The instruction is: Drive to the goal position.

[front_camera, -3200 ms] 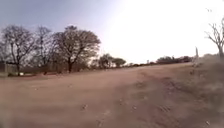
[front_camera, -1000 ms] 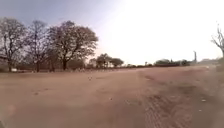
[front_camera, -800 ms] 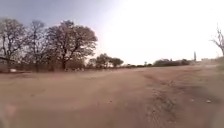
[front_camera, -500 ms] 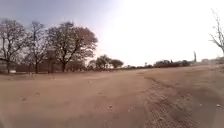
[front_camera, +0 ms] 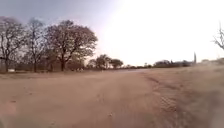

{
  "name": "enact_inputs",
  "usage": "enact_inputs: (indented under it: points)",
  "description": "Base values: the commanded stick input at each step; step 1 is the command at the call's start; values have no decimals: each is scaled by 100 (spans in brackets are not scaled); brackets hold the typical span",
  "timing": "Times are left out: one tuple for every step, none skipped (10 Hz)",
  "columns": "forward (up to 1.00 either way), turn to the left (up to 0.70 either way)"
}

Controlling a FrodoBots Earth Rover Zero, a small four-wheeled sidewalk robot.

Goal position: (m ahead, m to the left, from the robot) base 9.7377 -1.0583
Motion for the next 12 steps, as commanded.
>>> enact_inputs:
  points:
    - [69,-3]
    - [70,0]
    - [70,0]
    - [69,0]
    - [69,0]
    - [69,0]
    - [69,0]
    - [69,0]
    - [69,0]
    - [69,0]
    - [69,0]
    - [69,0]
